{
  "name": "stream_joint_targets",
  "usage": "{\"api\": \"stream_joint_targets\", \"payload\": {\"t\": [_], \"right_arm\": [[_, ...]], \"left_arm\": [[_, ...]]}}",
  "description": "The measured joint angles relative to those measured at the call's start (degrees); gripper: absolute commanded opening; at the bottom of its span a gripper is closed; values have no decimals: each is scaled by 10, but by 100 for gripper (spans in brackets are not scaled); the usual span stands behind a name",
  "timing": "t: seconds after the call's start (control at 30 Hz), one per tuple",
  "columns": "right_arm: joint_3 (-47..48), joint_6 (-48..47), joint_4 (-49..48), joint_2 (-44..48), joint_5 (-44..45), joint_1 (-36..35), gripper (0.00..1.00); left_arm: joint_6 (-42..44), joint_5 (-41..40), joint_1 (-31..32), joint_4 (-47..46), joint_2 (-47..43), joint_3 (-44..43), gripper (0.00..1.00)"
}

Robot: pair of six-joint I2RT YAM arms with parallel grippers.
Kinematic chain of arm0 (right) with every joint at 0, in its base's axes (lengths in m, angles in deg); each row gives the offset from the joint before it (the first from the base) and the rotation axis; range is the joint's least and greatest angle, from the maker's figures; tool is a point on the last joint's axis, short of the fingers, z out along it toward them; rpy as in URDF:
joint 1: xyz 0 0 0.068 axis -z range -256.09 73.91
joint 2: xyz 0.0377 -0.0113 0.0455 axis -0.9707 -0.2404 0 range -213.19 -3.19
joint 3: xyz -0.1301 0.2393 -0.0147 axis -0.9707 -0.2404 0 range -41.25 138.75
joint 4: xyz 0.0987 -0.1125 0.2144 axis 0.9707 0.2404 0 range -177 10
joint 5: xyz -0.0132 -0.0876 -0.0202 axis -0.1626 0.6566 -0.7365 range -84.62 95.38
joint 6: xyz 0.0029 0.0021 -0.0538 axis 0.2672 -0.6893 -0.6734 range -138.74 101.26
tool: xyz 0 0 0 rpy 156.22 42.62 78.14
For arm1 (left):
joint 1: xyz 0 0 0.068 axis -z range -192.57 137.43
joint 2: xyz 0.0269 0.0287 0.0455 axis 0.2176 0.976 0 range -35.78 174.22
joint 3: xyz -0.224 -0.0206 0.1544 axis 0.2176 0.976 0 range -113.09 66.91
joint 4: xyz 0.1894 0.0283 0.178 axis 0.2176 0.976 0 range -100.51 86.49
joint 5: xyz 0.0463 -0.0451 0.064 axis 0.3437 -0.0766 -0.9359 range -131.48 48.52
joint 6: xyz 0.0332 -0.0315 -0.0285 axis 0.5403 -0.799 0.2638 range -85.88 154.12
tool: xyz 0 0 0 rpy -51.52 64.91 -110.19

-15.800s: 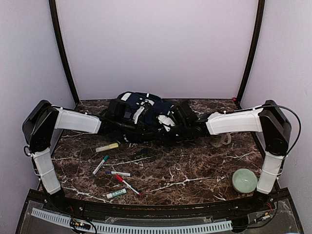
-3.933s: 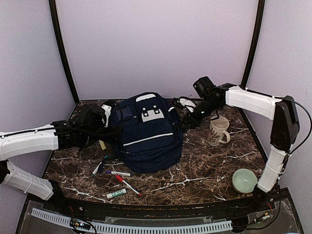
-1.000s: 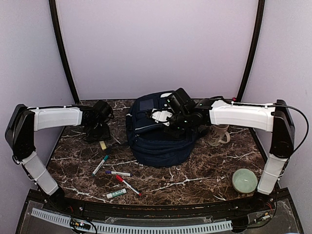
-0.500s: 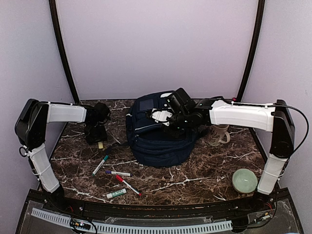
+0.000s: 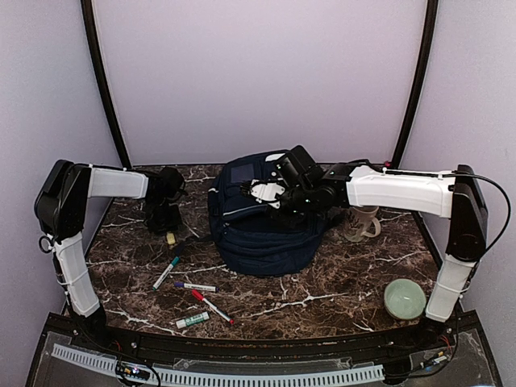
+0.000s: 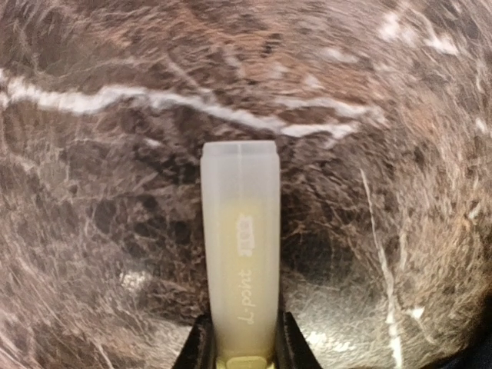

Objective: Pack the student bag
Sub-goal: Pick up the pen at the center of the board, then place the pen in the upper front pocket of the bag.

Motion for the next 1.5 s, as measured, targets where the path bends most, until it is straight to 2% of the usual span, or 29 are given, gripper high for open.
{"api": "stream_joint_targets", "payload": {"t": [0.07, 0.23, 0.47, 0.6, 0.67, 0.77, 0.83, 1.0, 1.3, 1.5], "right_arm": [[0, 0, 0, 0, 0, 0, 0], [0, 0, 0, 0, 0, 0, 0], [2, 2, 5, 0, 0, 0, 0], [10, 4, 15, 0, -2, 2, 0], [19, 7, 25, 0, -9, 6, 0], [35, 12, 38, 0, -27, 15, 0], [47, 15, 50, 0, -40, 23, 0], [88, 16, 86, -9, -68, 36, 0], [175, 26, 150, -57, -106, 45, 0], [180, 28, 160, -59, -116, 47, 0]], "left_arm": [[9, 7, -1, 2, 0, -1, 0], [39, 20, 7, 6, -37, 15, 0], [101, 14, 109, 12, -191, 28, 0], [147, 26, 172, -40, -282, 81, 4], [188, 48, 202, -96, -326, 128, 6], [259, 86, 260, -186, -402, 212, 5], [296, 112, 289, -219, -425, 232, 4], [376, 126, 317, -276, -402, 220, 3], [566, 90, 393, -289, -215, 115, 3], [677, 37, 403, -297, -151, 64, 0]]}}
